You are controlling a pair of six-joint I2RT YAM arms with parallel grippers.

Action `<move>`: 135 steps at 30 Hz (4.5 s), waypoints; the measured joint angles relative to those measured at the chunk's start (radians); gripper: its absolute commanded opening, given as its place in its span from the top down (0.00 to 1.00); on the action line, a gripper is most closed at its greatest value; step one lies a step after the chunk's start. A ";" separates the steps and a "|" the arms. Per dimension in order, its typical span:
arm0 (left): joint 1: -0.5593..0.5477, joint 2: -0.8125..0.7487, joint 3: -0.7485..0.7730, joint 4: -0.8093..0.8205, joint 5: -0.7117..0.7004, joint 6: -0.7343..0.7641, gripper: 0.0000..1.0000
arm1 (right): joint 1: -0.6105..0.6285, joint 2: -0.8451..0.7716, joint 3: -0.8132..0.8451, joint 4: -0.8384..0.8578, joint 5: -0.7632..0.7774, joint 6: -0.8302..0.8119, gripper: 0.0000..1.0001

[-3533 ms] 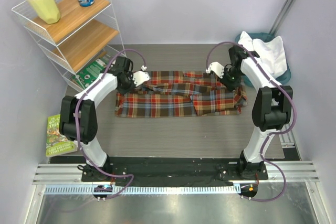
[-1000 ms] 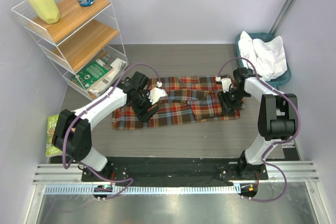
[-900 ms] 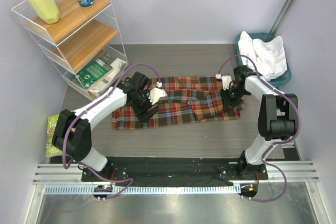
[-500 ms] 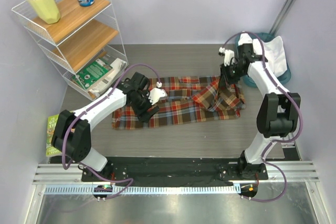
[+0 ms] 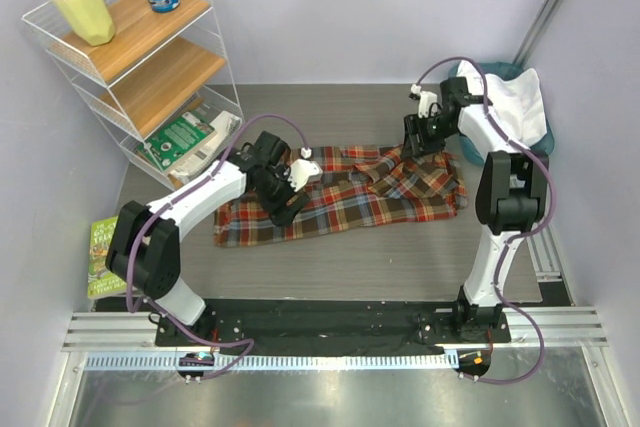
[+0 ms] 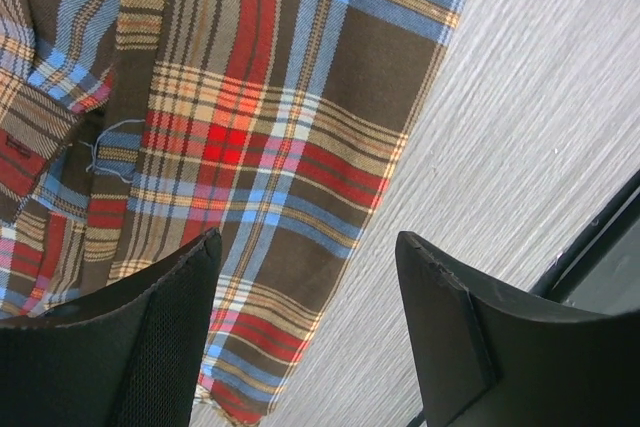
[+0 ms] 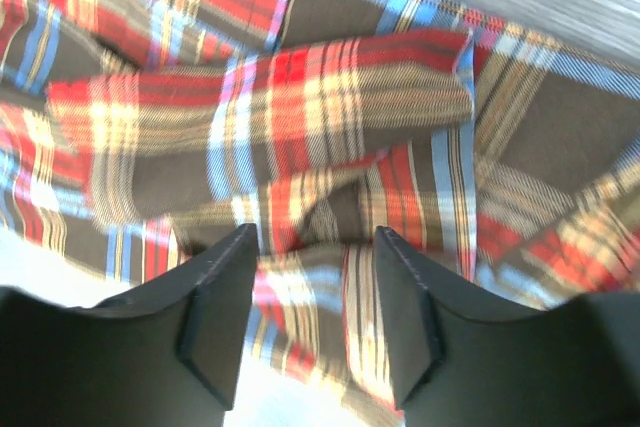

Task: Fold and stack the long sleeve shirts
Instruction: Fold the shirt

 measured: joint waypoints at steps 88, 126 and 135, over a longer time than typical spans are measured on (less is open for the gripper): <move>-0.588 -0.109 0.430 0.403 0.335 -0.063 1.00 | -0.159 -0.779 0.176 -0.317 -0.154 -0.386 0.22; -0.366 -0.107 0.325 0.784 -0.032 -0.274 1.00 | -0.317 -0.805 0.033 -0.437 -0.530 -0.388 0.07; -0.354 -0.090 0.325 0.837 -0.002 -0.303 1.00 | -0.267 -0.841 -0.212 -0.206 -0.635 -0.216 0.07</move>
